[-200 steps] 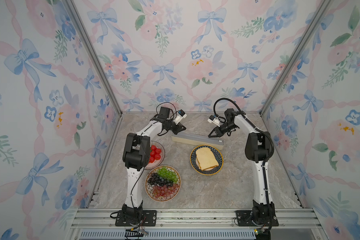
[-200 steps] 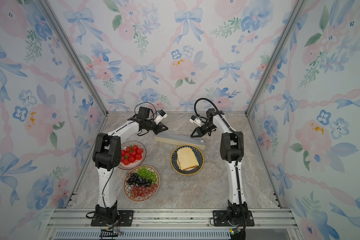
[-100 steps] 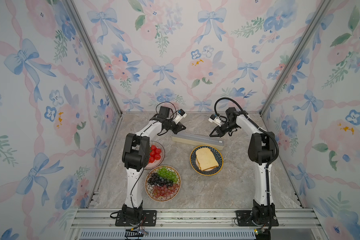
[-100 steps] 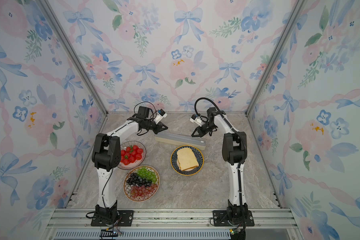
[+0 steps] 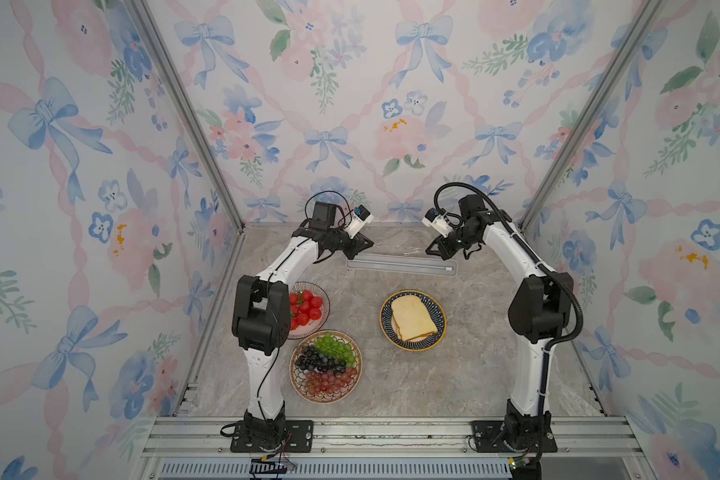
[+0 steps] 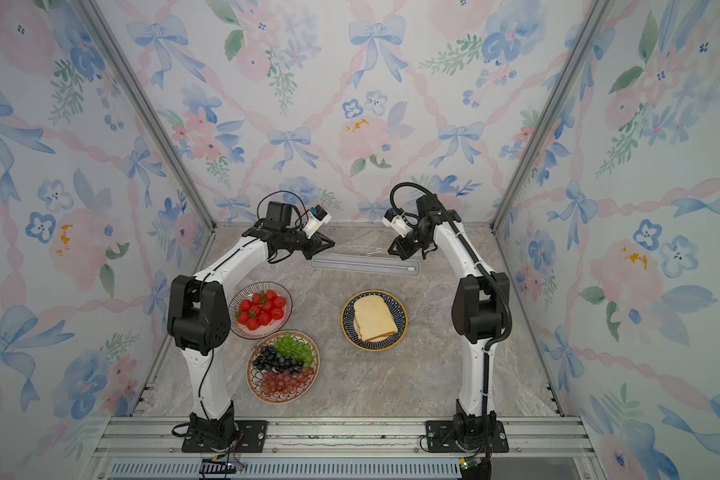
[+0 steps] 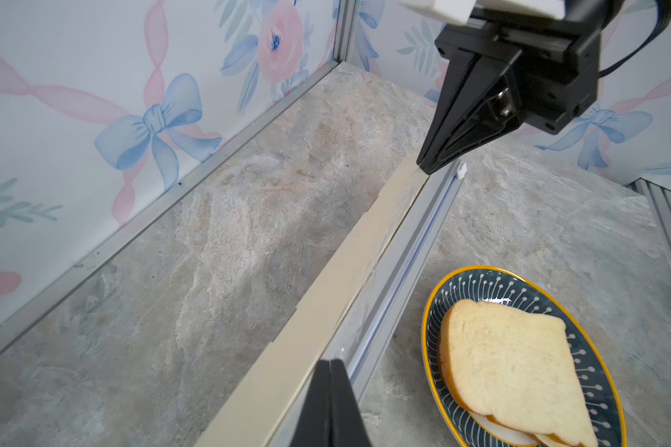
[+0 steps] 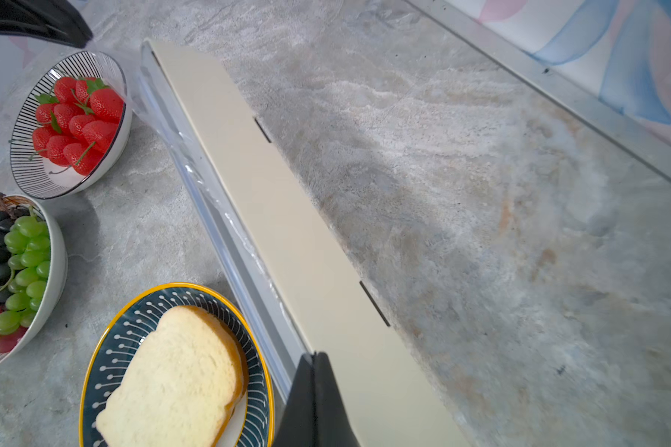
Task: Wrap the plate with plastic wrap
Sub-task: Pull the plastic wrap from the plastic wrap cutting box.
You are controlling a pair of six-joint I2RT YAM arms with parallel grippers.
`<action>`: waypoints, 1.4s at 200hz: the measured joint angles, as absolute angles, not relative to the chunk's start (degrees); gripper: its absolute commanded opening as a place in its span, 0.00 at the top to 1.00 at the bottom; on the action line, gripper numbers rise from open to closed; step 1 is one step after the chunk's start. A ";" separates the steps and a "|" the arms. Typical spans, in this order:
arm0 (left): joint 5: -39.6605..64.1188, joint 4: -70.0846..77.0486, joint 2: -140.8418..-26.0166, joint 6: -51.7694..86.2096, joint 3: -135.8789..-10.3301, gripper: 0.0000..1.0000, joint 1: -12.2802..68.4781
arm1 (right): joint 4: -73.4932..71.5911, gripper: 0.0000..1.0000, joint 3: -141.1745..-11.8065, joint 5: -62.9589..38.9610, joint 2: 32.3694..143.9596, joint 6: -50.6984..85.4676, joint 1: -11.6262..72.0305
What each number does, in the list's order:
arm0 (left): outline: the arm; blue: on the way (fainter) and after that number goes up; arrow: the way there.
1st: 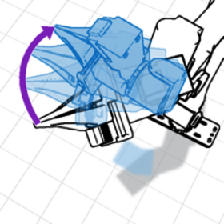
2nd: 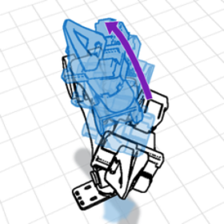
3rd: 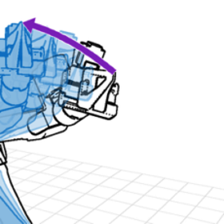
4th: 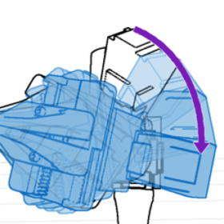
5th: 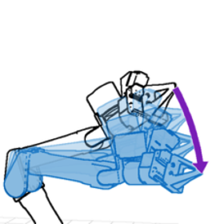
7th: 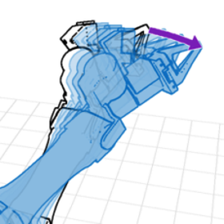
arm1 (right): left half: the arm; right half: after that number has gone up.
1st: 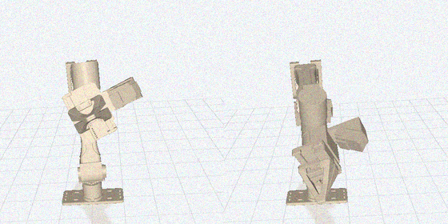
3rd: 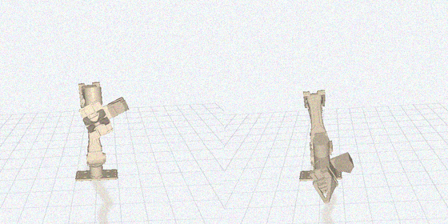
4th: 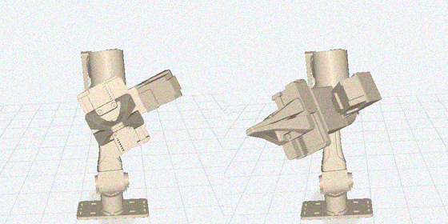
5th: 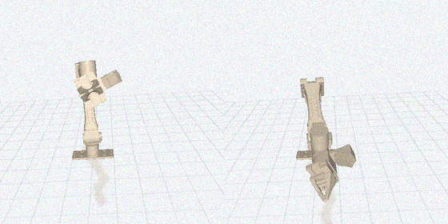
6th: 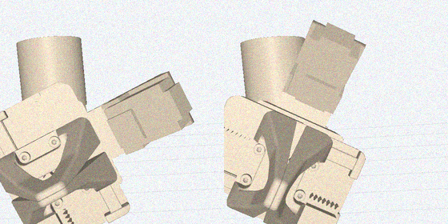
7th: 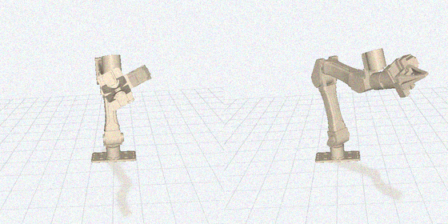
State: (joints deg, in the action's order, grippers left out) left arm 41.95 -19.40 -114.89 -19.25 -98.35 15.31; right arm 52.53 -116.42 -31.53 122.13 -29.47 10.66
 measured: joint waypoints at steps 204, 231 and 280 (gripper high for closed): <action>36.40 -18.46 -108.14 -14.37 -98.37 1.00 17.82 | 52.21 1.00 -118.52 -21.71 112.88 -28.23 12.58; 36.21 -17.67 -106.45 -14.24 -98.37 1.00 18.00 | 51.79 1.00 -118.52 -20.71 110.50 -28.03 12.60; 35.31 -16.80 -105.51 -12.73 -98.41 1.00 18.48 | 51.18 1.00 -118.52 -18.55 108.42 -28.01 13.08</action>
